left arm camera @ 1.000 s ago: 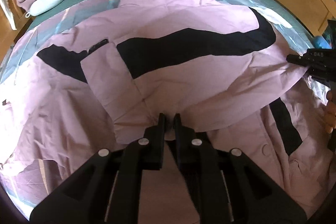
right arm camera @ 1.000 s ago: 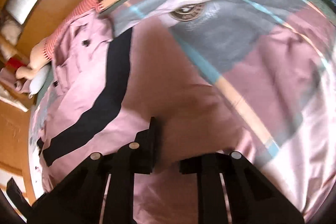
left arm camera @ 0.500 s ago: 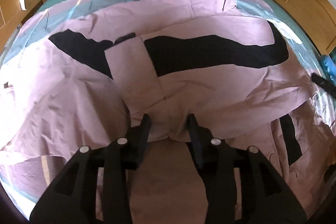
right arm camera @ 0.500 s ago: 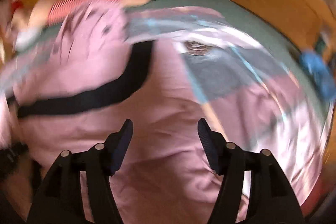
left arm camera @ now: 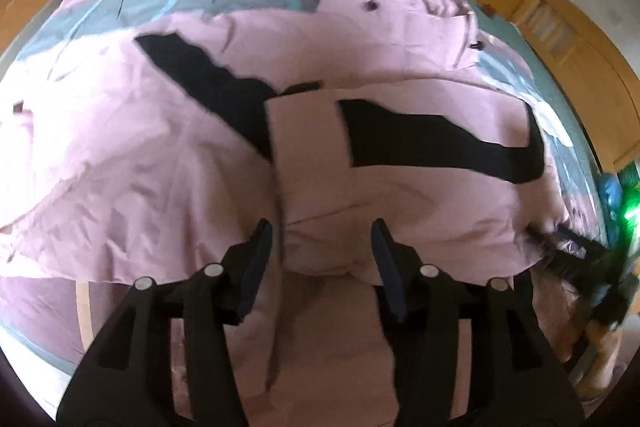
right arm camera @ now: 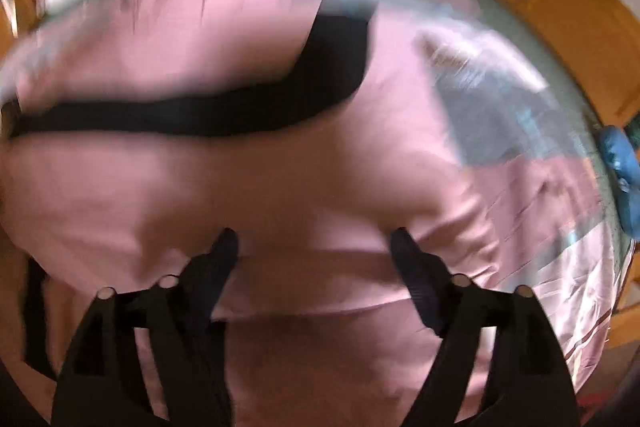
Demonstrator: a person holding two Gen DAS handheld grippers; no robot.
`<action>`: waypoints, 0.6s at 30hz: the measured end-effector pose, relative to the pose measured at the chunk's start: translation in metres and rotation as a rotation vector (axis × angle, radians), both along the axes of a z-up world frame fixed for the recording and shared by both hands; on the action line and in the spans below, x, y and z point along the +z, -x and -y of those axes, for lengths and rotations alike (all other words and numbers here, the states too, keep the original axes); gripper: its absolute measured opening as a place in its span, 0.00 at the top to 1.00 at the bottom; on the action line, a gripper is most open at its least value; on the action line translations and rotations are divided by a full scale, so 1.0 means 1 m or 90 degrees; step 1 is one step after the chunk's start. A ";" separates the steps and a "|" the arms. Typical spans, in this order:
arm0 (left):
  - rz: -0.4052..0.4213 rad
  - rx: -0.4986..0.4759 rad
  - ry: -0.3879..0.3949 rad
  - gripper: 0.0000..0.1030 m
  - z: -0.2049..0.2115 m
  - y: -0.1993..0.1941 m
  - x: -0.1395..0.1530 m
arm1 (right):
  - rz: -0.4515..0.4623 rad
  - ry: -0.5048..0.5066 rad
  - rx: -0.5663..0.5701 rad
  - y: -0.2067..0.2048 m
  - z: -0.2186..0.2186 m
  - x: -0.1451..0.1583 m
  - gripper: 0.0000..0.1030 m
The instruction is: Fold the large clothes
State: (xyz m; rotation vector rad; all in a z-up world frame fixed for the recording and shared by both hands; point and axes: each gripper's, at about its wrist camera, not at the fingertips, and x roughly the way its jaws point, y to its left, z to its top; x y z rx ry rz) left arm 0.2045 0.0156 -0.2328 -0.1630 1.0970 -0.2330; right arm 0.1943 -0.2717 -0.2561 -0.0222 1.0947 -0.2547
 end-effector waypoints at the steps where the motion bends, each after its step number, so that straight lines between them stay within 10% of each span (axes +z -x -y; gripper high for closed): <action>1: -0.009 0.001 -0.003 0.47 0.000 -0.001 -0.003 | 0.011 0.013 -0.001 0.002 -0.002 0.001 0.19; 6: -0.003 0.006 0.005 0.37 0.001 -0.002 0.000 | 0.082 -0.001 -0.006 0.011 -0.003 0.025 0.19; 14: -0.017 0.011 -0.054 0.27 0.004 -0.002 -0.006 | 0.007 0.039 0.019 -0.003 -0.007 0.003 0.12; 18: 0.053 0.146 -0.041 0.06 -0.069 0.006 0.039 | 0.007 0.035 0.016 -0.004 -0.001 0.005 0.12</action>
